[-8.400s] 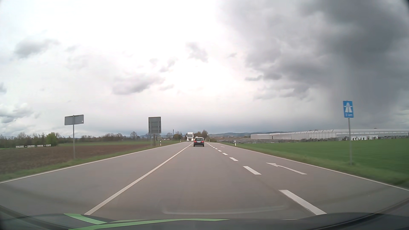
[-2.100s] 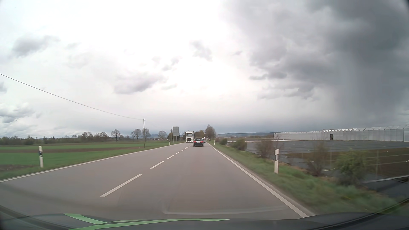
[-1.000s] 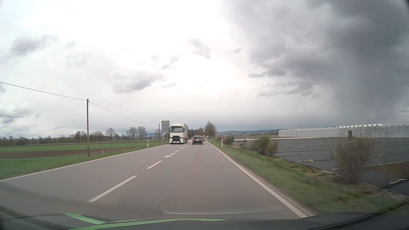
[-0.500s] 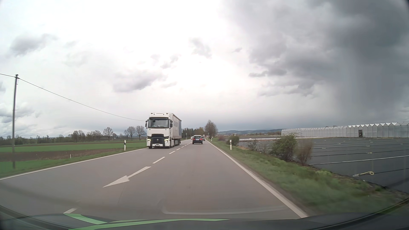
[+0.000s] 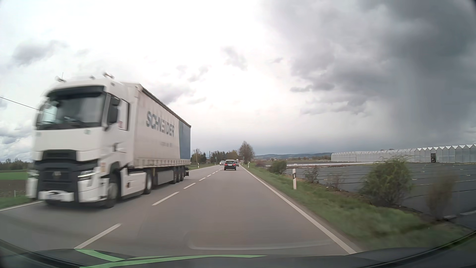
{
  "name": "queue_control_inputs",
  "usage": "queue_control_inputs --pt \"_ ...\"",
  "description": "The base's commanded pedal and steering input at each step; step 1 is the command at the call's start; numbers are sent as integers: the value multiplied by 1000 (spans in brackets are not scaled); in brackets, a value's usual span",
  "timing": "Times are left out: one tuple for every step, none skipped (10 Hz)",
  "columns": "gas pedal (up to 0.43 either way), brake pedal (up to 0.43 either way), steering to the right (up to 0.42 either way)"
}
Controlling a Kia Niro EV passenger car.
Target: Follow the waypoints while adhering to traffic rules and regulations
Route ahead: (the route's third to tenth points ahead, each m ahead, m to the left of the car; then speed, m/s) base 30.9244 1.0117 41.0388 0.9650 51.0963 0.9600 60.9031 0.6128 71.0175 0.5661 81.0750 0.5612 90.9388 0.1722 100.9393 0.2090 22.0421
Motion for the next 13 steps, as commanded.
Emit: queue_control_inputs --pt "189 0 -2" --pt "189 0 -2" --pt "189 0 -1" --pt "189 0 -1" --pt "177 0 -1" --pt "177 0 -1" --pt "177 0 -1" --pt "177 0 -1" --pt "177 0 -1" --pt "177 0 -1" --pt "169 0 -1" --pt "169 0 -1" --pt "169 0 -1"
